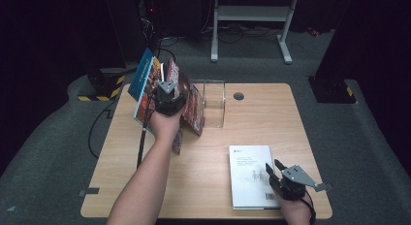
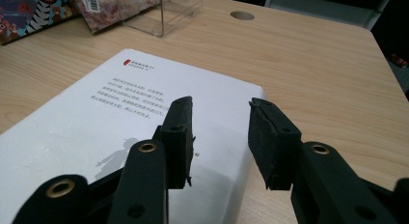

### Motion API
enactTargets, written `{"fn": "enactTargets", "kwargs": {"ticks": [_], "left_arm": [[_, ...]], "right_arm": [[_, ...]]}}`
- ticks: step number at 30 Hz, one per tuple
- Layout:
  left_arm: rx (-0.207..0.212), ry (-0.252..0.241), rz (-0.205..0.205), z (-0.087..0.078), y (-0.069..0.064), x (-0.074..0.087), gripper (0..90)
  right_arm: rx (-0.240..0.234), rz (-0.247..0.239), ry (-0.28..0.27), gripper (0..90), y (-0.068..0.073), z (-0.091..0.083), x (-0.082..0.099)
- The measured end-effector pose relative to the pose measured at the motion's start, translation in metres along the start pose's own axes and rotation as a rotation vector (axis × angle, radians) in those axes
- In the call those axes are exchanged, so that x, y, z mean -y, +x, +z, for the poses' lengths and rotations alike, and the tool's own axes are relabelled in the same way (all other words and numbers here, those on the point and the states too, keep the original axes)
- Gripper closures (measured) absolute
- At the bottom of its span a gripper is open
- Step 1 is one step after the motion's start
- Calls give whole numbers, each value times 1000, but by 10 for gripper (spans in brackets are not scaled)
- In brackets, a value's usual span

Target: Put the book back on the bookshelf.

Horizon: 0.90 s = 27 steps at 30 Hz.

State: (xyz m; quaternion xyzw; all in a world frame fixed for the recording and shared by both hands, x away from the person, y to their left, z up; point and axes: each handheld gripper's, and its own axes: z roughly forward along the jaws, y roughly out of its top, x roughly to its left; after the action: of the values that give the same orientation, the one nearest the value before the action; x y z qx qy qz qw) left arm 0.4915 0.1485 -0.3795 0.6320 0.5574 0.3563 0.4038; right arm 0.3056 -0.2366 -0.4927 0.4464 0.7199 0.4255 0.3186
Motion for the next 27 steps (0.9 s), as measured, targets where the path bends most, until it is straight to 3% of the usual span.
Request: {"fn": "enactTargets", "kwargs": {"ticks": [4, 7, 11, 27], "left_arm": [[-3, -10, 14, -2, -2, 0, 531], [5, 2, -11, -2, -1, -1, 527], [-6, 17, -5, -3, -1, -1, 524], [-15, 3, -46, -13, 7, -15, 503]], "right_arm": [[-4, -7, 3, 610, 2, 1, 0], [-4, -6, -1, 611, 1, 0, -1], [-3, -2, -4, 610, 0, 0, 0], [-14, -1, 5, 607, 3, 3, -1]]}}
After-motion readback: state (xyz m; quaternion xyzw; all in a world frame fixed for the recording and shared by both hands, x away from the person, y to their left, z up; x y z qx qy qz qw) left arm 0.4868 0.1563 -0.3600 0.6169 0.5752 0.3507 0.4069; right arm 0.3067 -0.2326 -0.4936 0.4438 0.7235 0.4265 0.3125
